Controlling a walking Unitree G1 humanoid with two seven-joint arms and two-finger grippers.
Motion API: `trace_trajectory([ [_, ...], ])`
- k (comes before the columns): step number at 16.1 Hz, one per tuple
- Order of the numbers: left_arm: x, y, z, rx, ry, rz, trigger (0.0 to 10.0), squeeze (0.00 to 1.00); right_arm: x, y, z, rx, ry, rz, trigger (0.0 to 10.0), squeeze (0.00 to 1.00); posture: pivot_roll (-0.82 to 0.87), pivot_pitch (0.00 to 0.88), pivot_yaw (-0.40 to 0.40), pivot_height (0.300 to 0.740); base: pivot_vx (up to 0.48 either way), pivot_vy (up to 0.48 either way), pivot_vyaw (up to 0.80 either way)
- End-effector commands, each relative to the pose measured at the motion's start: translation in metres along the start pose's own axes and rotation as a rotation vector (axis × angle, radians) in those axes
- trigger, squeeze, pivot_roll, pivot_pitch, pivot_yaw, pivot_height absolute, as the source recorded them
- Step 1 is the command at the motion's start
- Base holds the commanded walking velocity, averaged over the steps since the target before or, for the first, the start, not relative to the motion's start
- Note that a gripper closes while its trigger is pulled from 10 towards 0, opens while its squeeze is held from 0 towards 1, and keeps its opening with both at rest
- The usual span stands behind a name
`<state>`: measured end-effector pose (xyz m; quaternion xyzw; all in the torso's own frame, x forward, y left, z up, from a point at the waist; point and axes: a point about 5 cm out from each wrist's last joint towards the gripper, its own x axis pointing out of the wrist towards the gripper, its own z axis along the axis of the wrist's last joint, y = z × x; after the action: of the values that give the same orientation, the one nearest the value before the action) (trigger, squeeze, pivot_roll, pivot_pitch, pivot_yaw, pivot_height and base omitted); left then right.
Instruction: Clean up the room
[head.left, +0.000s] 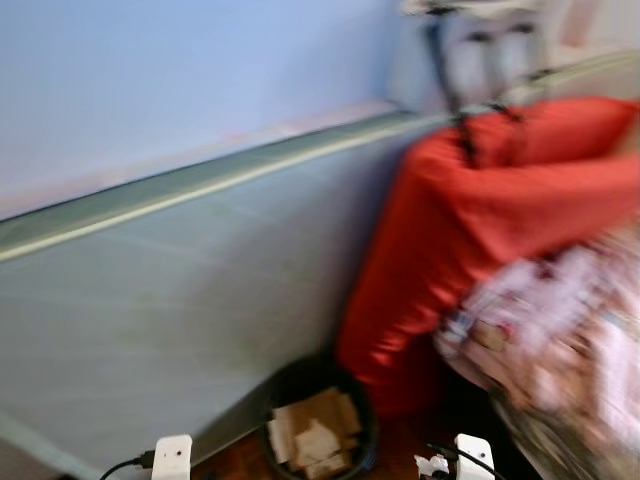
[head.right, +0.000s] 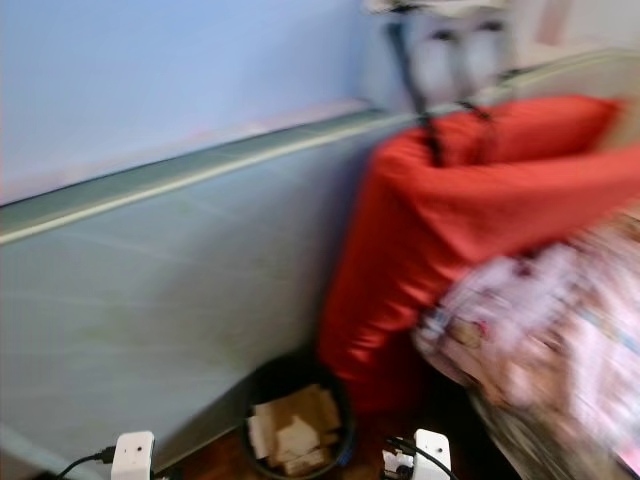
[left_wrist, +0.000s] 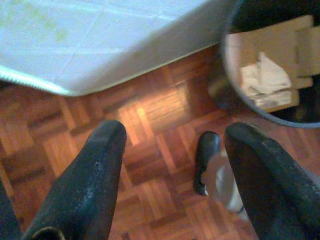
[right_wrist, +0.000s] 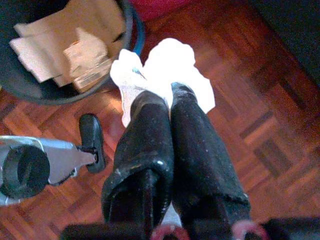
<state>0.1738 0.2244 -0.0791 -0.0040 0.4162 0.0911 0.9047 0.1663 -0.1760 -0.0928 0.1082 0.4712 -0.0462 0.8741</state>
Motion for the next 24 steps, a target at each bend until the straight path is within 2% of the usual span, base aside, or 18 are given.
trace_trajectory([
  [1,-0.0005,0.0006,-0.0030,0.006,0.017,-0.002,10.0,0.00,0.0006,0.0021,0.0027,0.002,-0.009,0.010,10.0,0.00,0.13,0.000,-0.051,0.729,0.000,0.000,0.80],
  [12,-0.0005,0.0025,-0.0017,-0.009,0.007,-0.005,10.0,0.00,0.0008,0.0057,0.0018,0.007,-0.003,0.051,10.0,0.00,0.13,0.000,-0.047,0.729,0.000,0.000,0.79],
  [17,-0.0005,0.0006,-0.0010,-0.026,-0.003,-0.014,10.0,0.00,0.0005,0.0029,0.0021,0.028,-0.009,0.024,10.0,0.00,0.14,0.000,-0.056,0.729,0.000,0.000,0.00],
  [24,-0.0005,-0.0002,-0.0014,-0.035,-0.002,-0.018,10.0,0.00,0.0005,0.0024,0.0035,0.021,-0.021,0.018,10.0,0.00,0.13,0.000,-0.054,0.729,0.296,0.000,0.00],
])
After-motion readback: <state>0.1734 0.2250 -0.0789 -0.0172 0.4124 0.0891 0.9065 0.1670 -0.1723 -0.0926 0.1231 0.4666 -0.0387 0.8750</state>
